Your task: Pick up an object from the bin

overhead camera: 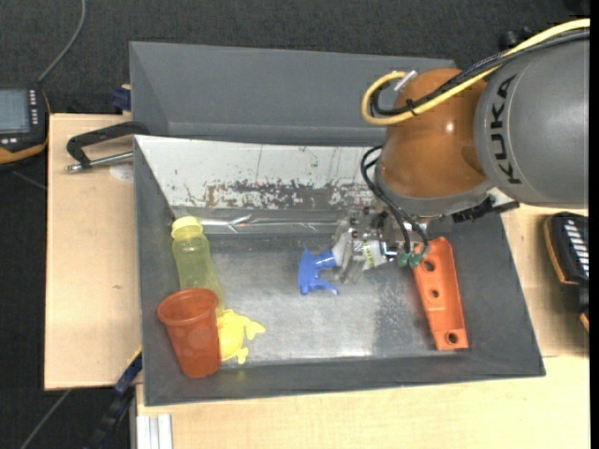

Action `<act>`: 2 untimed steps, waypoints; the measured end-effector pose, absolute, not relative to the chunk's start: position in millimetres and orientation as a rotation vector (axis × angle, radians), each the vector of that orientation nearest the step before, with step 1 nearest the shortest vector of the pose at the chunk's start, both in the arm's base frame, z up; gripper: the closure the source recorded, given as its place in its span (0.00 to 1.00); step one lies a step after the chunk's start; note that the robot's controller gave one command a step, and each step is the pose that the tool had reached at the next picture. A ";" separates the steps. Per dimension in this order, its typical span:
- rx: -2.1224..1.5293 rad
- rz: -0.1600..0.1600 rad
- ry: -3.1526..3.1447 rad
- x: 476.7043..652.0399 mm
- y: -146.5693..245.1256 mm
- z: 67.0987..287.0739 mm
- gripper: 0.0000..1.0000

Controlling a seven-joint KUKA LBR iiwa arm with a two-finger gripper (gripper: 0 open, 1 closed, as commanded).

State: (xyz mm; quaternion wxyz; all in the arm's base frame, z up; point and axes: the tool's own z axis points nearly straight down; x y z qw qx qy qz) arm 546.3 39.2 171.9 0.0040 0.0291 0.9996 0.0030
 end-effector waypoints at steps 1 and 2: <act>0.111 0.011 3.122 552.3 36.0 148.1 1.00; 0.134 0.010 3.140 546.0 34.6 169.8 1.00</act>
Offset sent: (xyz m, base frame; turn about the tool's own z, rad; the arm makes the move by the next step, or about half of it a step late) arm 0.0004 -0.0074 0.0935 0.0494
